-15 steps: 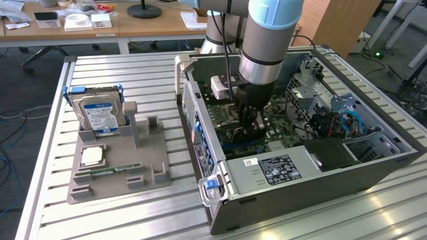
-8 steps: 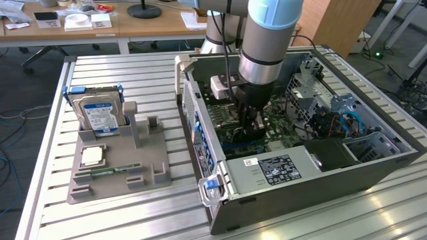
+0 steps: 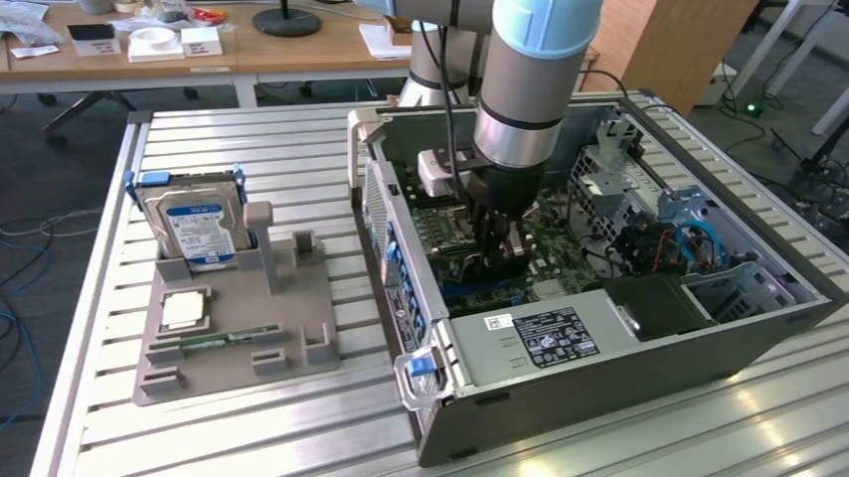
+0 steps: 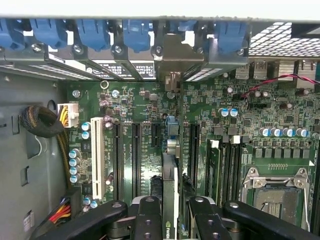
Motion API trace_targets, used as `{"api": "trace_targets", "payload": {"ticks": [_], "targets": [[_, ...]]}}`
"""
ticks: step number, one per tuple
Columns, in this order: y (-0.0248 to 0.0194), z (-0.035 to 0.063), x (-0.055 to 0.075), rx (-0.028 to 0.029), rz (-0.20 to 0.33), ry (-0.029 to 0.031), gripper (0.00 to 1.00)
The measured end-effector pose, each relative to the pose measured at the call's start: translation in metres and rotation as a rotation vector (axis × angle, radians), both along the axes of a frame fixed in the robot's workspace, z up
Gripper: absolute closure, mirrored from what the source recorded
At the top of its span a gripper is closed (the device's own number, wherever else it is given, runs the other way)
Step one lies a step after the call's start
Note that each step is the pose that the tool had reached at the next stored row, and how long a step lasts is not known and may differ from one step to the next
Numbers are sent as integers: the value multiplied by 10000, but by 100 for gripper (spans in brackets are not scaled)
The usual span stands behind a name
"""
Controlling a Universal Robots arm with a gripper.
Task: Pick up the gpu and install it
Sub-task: 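Insert the gpu into the slot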
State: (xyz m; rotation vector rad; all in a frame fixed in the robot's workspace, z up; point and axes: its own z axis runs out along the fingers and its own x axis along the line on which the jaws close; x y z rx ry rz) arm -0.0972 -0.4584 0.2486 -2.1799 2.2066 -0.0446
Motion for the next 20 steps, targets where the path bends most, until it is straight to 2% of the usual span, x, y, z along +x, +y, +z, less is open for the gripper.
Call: {"api": "trace_targets", "payload": {"ticks": [20], "targets": [[0,-23,-6,4,-100,-8,74]]}}
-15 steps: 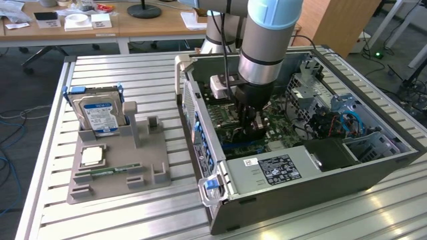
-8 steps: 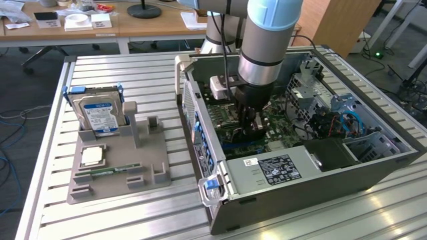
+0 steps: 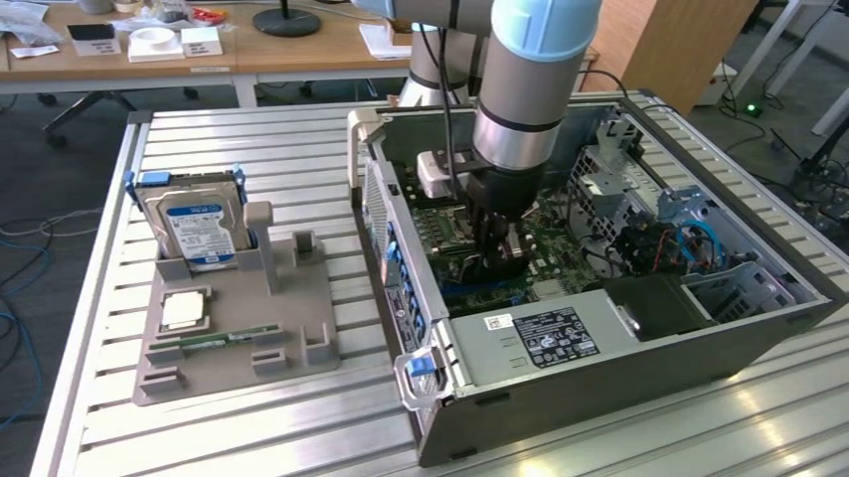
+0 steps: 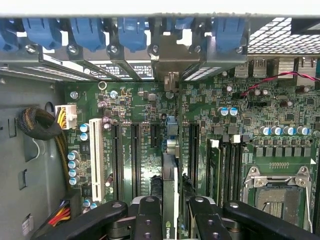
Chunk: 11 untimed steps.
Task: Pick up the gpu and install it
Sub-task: 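Insert the gpu into the slot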
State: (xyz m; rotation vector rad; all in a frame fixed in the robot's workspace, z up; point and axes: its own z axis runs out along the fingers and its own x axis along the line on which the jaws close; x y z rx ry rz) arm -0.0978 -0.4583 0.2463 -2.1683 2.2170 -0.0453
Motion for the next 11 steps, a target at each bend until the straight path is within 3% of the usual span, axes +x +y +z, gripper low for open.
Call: {"api": "trace_targets", "payload": {"ticks": [11], "targets": [[10,-10,-11,-4,-45,5,74]]}}
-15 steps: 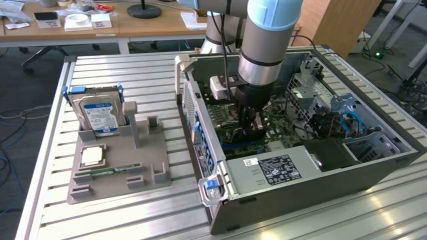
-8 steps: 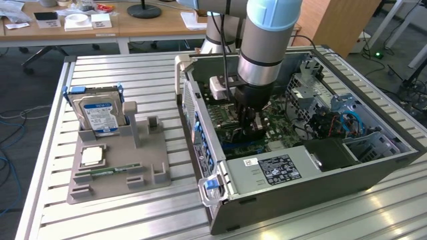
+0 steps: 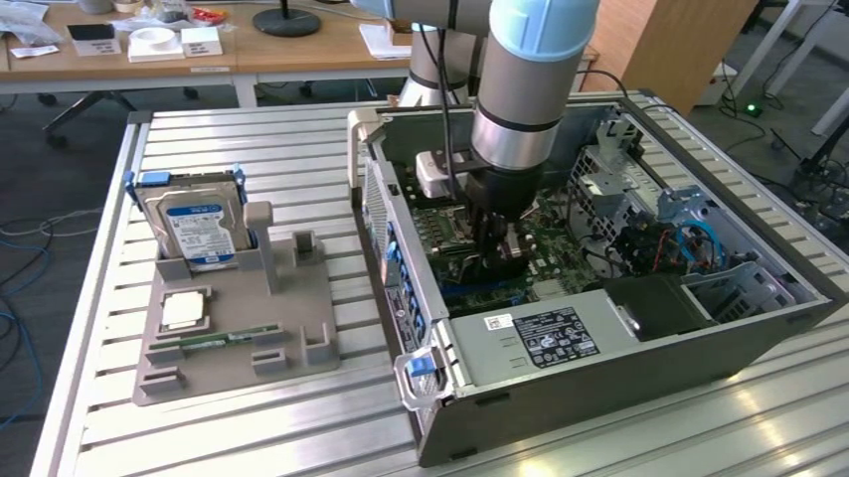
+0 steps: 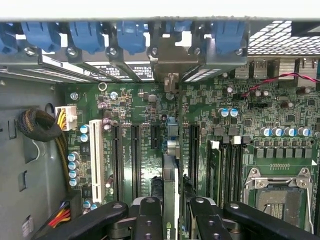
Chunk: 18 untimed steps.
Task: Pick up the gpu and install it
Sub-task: 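Insert the gpu into the slot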
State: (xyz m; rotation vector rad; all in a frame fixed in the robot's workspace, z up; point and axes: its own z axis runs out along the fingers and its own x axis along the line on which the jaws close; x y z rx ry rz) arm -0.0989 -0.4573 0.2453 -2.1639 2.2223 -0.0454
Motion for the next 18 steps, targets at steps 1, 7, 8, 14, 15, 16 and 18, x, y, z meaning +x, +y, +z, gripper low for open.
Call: {"api": "trace_targets", "payload": {"ticks": [1,7,8,14,15,16,18], "targets": [[0,-1,-1,-1,-23,0,74],[1,-11,-6,0,-63,-1,74],[1,-12,-6,0,-64,-1,74],[1,-19,-20,-1,-63,-4,74],[2,-22,-24,4,-66,-3,74],[2,-22,-25,5,-66,-3,74],[3,-22,-24,5,-64,-2,74]]}}
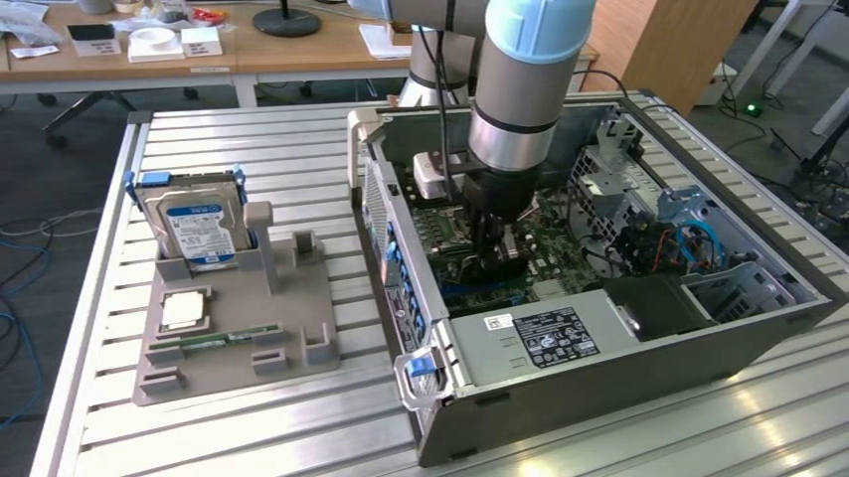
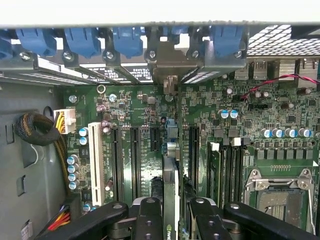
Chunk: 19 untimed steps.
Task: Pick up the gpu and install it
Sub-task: 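Insert the gpu into the slot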
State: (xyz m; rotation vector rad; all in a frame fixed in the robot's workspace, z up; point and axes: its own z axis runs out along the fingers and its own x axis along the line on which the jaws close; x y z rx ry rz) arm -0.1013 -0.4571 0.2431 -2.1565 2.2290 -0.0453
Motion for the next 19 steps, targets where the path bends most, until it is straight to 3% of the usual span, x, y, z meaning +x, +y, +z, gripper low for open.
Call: {"api": "trace_targets", "payload": {"ticks": [19], "targets": [[-1,-24,-5,-4,1,-2,74]]}}
